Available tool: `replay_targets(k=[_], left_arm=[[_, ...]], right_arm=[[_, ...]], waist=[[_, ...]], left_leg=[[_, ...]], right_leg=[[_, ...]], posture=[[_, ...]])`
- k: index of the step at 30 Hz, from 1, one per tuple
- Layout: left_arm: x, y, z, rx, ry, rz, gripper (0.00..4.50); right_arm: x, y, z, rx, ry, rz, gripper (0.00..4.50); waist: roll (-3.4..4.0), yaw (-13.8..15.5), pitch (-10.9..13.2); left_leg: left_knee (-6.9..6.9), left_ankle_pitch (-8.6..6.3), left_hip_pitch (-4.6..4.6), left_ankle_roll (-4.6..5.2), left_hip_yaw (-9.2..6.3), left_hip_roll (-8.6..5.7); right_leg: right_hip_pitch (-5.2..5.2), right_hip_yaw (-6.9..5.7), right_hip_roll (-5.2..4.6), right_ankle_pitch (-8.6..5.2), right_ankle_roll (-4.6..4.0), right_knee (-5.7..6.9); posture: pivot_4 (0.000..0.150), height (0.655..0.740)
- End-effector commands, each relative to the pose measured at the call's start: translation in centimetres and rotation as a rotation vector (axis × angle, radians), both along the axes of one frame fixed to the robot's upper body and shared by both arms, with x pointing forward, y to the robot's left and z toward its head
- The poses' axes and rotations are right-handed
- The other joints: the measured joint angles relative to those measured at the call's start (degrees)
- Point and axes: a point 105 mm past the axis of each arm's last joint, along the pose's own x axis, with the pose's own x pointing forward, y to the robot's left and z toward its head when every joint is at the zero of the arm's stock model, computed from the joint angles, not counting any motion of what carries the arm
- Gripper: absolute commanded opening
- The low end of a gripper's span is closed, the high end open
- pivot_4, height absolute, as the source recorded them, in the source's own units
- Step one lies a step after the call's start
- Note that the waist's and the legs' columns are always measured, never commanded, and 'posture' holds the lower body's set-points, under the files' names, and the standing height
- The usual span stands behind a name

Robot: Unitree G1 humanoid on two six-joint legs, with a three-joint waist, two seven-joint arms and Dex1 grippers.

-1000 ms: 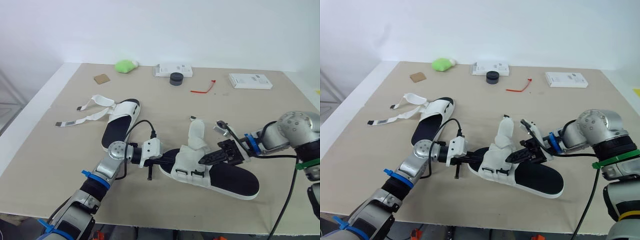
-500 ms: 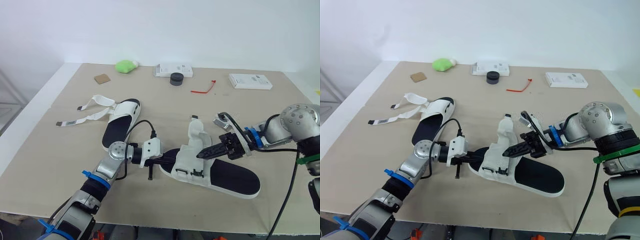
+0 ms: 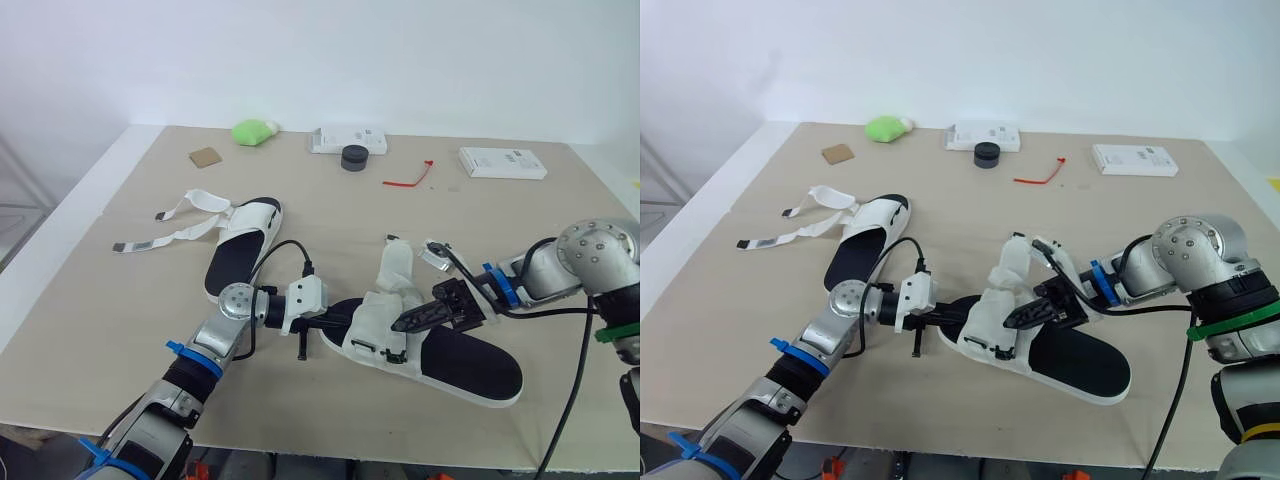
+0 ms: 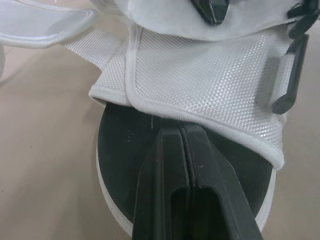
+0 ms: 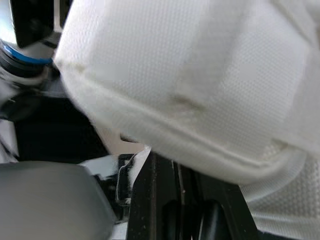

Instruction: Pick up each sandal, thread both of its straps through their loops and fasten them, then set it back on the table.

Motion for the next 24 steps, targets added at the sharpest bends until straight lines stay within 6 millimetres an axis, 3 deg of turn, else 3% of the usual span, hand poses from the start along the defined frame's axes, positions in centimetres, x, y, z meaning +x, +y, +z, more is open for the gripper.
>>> replay_targets(k=[1,9,24], left_arm=[[-1.3,2.1,-7.0,0.223,0.202,0.064,0.00],[-1.3,2.1,-7.0,0.227,0.202,0.062,0.00],[-1.4,2.3,-7.3,0.230,0.216,0.076,0.00]], right_arm=[[-0.2,0.6,1.3,0.046,-0.051,0.038,0.09],[-0.7,1.1,2.6,0.168,-0.006,0.040,0.09],[-3.5,1.0,-0.9,0.034,-0.140,0.038,0.09]], waist=[[0.00,0.0,0.0],[-0.01,0.0,0.0],[-0.19,0.0,-0.2]], left_leg=[[0.00,0.00,0.00,0.00,0.00,0.00],[0.00,0.00,0.01,0.00,0.00,0.04],[0.00,0.00,0.09,0.00,0.03,0.20]], right_leg=[[0.00,0.00,0.00,0.00,0.00,0.00],[0.00,0.01,0.01,0.03,-0.04,0.00],[0.07,-0.06,0.07,0.03,-0.05,0.00]], posture=[[0.150,0.7400],[0.150,0.7400],[0.150,0.7400]])
